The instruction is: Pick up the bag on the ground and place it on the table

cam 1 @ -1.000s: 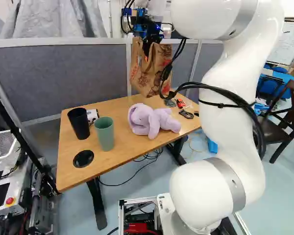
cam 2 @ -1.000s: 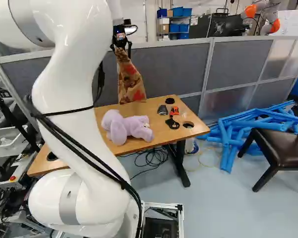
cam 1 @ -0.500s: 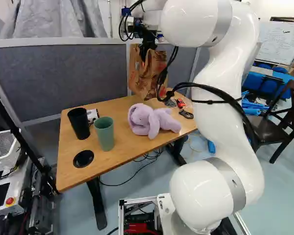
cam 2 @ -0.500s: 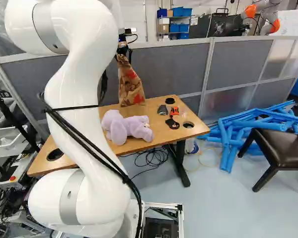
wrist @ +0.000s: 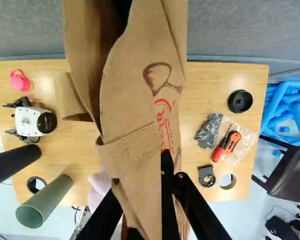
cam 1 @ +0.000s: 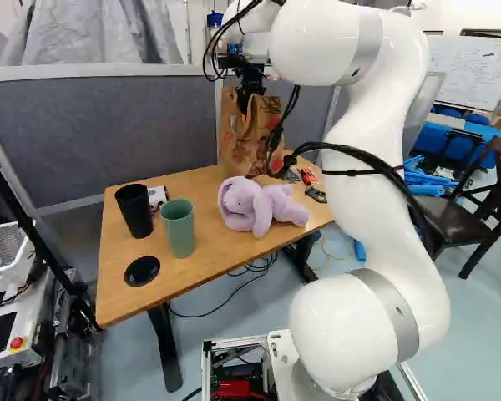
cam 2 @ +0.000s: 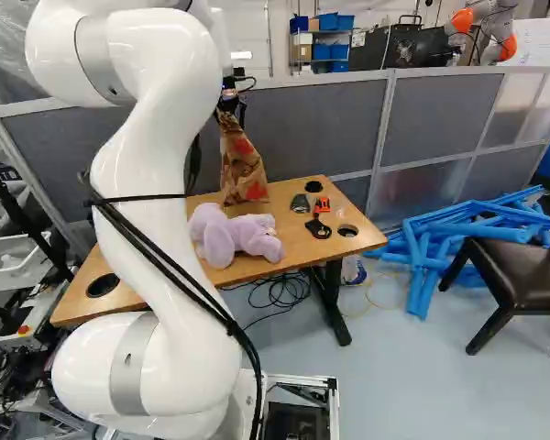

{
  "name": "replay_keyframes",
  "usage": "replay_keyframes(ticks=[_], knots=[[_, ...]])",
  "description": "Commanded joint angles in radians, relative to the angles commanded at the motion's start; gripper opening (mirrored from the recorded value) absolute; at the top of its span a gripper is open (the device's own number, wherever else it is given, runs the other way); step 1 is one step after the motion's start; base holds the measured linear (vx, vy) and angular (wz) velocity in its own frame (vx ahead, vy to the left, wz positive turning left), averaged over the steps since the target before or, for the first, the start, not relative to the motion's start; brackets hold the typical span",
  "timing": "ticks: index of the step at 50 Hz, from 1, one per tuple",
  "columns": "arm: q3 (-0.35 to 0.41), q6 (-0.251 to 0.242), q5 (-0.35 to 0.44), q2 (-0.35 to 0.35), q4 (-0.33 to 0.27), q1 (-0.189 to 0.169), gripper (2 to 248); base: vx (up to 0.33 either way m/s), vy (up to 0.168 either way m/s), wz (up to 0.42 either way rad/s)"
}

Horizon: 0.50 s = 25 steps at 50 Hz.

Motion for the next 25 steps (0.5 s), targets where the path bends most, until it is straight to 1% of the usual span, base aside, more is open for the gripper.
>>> replay_keyframes(ticks=[25], knots=[[0.009,0.000,0.086,-0.049,0.000,0.000,21,0.000,0.000,0.000]])
